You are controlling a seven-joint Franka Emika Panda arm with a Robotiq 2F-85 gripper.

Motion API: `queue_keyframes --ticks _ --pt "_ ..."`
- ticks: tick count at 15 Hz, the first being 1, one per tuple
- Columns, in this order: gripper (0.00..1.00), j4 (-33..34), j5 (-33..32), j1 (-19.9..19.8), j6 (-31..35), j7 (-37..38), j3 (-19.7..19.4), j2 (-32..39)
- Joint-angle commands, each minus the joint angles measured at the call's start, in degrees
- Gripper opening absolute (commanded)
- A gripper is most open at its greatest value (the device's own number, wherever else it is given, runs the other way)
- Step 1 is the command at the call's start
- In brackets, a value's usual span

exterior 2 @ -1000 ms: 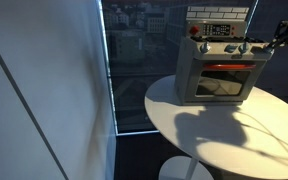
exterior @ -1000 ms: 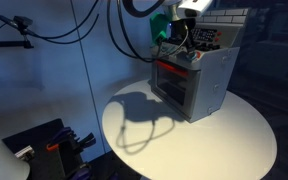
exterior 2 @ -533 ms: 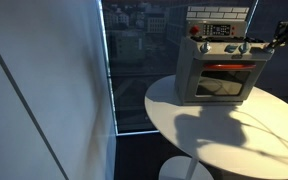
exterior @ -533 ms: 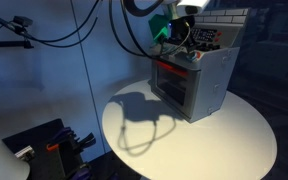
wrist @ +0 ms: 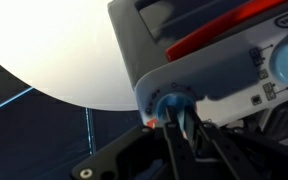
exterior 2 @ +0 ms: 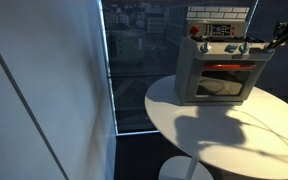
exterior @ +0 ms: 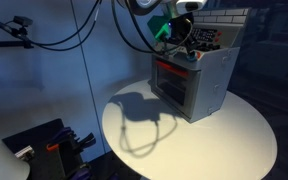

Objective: Twist the blue knob furthest to the right

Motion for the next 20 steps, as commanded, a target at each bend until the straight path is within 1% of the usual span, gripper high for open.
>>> queue_keyframes --ticks 1,6,8,16,17,18,20 --pt "0.06 -0.3 -4.48 0.1 0.56 1.35 -1.35 -0.85" --pt "0.06 -0.45 -8.96 0.2 0.39 1.32 -1.54 -1.07" --pt "0.06 -0.47 -9.8 0.22 0.35 1.26 -1.54 -1.18" --pt "0.07 -0.55 -9.63 0.12 0.21 0.99 -1.49 -1.41" --pt "0.12 -0.57 -9.5 0.1 0.14 0.91 -1.47 -1.47" --pt "0.21 -0.62 -9.38 0.09 0.08 0.81 -1.45 -1.56" --pt "0.46 -0.68 -9.36 0.01 0.02 0.74 -1.63 -1.8"
